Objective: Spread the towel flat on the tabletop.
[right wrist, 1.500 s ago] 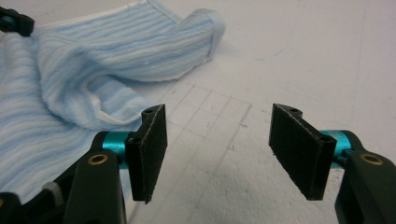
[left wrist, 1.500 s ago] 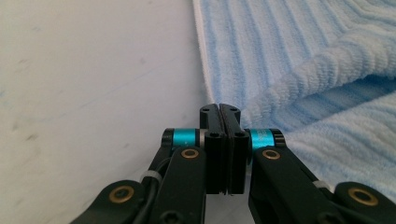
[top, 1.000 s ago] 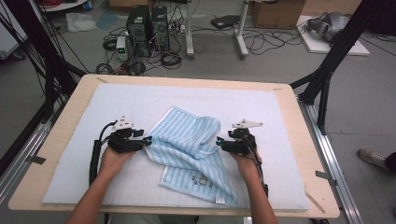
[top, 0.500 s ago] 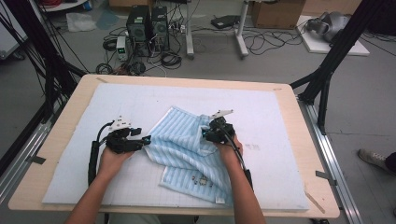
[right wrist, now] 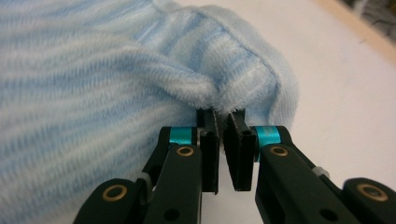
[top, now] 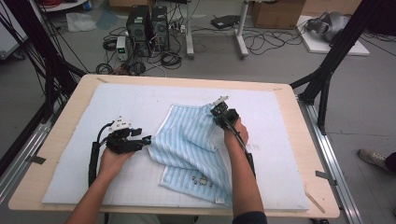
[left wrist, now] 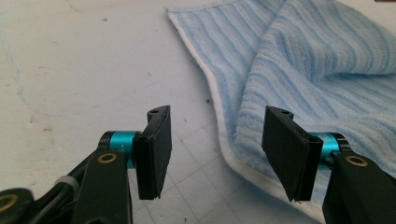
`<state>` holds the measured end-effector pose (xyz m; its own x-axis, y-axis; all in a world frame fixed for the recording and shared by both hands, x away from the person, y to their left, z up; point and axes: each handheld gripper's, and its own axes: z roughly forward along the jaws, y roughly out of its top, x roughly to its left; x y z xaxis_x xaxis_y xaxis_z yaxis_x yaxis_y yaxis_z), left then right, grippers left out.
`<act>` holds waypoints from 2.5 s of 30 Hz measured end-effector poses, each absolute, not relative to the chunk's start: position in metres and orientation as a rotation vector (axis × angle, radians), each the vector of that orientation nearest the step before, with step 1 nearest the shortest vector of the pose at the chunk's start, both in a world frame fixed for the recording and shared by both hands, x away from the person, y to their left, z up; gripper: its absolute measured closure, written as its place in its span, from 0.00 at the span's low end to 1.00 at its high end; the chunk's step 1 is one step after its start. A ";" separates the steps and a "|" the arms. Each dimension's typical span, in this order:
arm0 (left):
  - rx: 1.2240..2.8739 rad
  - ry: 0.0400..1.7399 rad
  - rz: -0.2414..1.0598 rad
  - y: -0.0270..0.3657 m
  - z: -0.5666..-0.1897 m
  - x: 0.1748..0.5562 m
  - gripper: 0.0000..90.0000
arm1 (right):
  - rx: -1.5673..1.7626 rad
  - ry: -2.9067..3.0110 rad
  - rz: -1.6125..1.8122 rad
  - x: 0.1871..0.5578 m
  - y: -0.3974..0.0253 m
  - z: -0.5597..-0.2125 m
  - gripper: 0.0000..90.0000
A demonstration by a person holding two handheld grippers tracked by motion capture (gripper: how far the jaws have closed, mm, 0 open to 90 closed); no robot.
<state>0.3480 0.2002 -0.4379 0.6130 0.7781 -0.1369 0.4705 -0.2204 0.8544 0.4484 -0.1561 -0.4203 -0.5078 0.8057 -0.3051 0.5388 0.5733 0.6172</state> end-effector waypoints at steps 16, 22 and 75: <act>1.858 0.964 0.367 0.181 -0.437 0.347 0.48 | 1.210 2.093 0.692 0.460 -0.160 -0.421 0.68; 1.861 0.954 0.367 0.170 -0.434 0.357 0.49 | 1.185 2.081 0.862 0.427 -0.182 -0.411 0.58; 1.763 1.190 0.349 0.171 -0.439 0.460 0.54 | 1.285 2.193 1.114 0.383 -0.196 -0.433 0.58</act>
